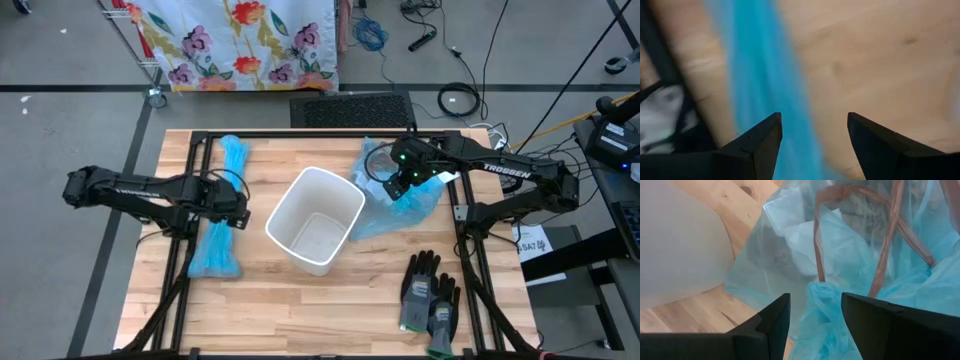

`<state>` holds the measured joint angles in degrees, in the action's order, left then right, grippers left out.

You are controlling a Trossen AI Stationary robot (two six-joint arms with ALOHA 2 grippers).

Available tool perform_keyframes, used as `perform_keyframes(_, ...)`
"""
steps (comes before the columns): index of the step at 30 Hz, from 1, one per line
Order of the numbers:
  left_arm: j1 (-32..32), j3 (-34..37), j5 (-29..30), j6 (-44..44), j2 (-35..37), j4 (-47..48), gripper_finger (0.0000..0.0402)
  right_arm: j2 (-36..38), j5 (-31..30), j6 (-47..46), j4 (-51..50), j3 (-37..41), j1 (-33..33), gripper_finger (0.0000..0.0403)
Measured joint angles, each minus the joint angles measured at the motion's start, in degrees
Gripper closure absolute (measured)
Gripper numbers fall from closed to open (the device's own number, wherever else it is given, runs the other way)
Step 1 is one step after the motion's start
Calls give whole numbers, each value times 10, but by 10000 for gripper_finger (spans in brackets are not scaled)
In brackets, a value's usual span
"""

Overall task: Place trash/remove bag and relplace
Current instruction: Insert the new blue trash bag into the white trash bin

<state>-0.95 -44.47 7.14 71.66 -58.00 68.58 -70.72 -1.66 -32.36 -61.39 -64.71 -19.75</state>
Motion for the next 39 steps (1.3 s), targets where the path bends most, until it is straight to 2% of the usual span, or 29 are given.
perform_keyframes(3, -4, 0, -22, 13, -27, 30, 174, 0, 0, 0, 1, 0, 0, 234)
perform_keyframes(8, -17, 0, -45, 18, -74, 27, 174, 0, 0, 0, 1, 0, 0, 234)
perform_keyframes(15, -48, 46, -103, 49, -130, -1, 174, 0, 0, 0, 1, -1, 0, 234)
perform_keyframes(18, -63, 63, -101, 65, -131, -55, 174, 0, -2, 0, 3, 0, 6, 234)
perform_keyframes(22, -74, 122, -117, 101, -132, -180, 177, 0, -1, 0, 2, 1, 18, 234)
perform_keyframes(24, -80, 149, -140, 118, -132, -221, 193, 0, -1, 1, 4, 1, 23, 234)
perform_keyframes(26, -85, 165, -165, 121, -135, -260, 226, 0, -1, 1, 4, 1, 28, 234)
perform_keyframes(31, -100, 145, -161, 99, -131, -257, 372, 0, -2, 2, 4, 1, 35, 234)
perform_keyframes(32, -102, 134, -151, 88, -130, -257, 385, 0, -2, 2, 4, 1, 35, 234)
perform_keyframes(35, -113, 83, -128, 60, -121, -222, 394, 0, -3, 2, 4, 1, 35, 234)
perform_keyframes(39, -127, -15, -99, 23, -116, -83, 398, 0, -11, 2, 4, 1, 35, 234)
